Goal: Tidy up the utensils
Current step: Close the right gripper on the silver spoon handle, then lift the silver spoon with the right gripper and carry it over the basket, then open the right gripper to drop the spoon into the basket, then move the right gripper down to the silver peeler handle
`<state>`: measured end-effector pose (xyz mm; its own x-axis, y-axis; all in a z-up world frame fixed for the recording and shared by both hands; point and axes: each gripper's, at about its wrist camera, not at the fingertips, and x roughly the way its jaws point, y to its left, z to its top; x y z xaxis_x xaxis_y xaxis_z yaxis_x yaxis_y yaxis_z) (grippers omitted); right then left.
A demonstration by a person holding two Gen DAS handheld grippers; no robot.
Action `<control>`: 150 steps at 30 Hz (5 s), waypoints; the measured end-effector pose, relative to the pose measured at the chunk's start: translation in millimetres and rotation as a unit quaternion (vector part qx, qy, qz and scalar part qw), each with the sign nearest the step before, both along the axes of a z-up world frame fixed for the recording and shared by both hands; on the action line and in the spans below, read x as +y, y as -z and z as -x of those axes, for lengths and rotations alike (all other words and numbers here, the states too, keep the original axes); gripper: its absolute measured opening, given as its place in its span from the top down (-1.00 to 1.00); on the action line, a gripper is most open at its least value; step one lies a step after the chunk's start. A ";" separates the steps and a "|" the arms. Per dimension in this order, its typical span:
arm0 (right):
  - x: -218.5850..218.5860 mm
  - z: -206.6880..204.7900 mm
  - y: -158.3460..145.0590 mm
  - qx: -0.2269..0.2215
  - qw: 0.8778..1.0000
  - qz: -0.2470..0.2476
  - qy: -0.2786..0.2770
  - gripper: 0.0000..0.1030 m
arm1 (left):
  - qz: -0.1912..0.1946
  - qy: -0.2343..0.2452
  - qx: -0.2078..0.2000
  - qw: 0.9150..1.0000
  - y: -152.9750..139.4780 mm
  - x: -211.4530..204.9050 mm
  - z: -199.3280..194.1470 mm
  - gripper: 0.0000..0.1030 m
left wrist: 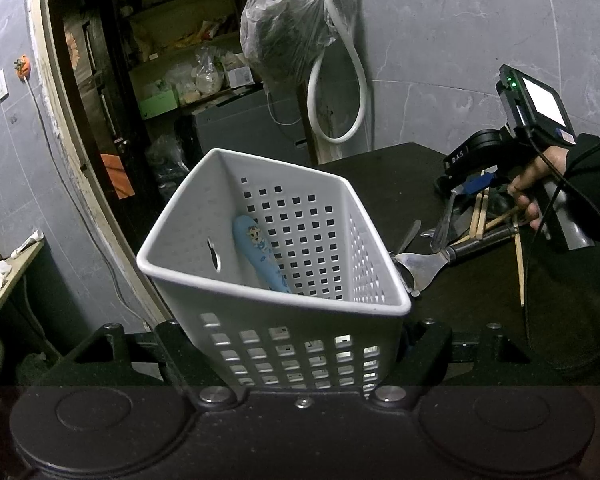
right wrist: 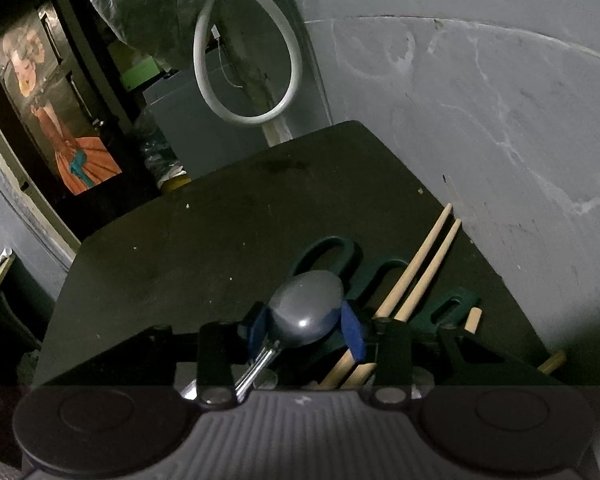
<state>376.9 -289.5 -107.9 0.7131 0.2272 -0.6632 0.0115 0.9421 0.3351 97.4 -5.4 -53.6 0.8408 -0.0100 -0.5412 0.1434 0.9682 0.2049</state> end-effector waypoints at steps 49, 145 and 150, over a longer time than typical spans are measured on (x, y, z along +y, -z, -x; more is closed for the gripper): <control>-28.7 29.2 13.7 0.006 0.988 -0.130 0.080 0.79 | -0.002 0.002 -0.003 1.000 -1.2 -0.9 0.1 -0.57; 84.5 252.1 -132.3 -0.281 0.948 -0.008 -0.151 -0.82 | 0.021 0.088 -0.017 0.996 6.2 15.2 30.5 -0.56; 49.6 250.8 -112.9 -0.240 0.966 0.014 -0.095 -0.99 | 0.021 0.077 -0.017 0.997 6.5 12.8 31.0 -0.56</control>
<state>126.1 -239.9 5.0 0.8871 0.3712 -0.2743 -0.3135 0.9207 0.2323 66.4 7.4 -60.1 0.8450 -0.1618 -0.5096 0.2841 0.9433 0.1717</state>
